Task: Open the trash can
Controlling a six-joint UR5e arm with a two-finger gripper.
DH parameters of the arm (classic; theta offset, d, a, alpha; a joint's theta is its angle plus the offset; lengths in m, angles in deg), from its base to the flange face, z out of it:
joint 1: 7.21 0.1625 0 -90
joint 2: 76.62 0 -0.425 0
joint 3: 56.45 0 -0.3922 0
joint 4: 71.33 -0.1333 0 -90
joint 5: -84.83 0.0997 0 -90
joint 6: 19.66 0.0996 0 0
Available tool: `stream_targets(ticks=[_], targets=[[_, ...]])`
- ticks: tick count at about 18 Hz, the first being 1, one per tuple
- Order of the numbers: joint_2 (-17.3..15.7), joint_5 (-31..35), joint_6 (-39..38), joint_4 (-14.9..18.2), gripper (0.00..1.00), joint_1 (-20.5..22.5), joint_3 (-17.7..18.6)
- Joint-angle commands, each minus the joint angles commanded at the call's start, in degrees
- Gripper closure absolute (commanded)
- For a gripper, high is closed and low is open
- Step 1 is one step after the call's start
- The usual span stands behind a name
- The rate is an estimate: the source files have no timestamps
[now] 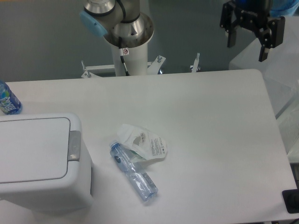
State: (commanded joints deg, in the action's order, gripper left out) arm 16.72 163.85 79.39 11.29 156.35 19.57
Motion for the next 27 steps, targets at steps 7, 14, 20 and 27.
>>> stream_targets(ticks=[7, 14, 20, 27], targets=[[-0.1, -1.6, -9.1, -0.1, 0.00, -1.1, 0.1], [0.4, -8.3, -37.5, -5.3, 0.00, -7.6, 1.8], [0.7, -12.4, -60.3, -16.2, 0.00, -13.3, 6.6], [3.4, -12.6, -78.0, -20.3, 0.00, -20.9, 8.1]])
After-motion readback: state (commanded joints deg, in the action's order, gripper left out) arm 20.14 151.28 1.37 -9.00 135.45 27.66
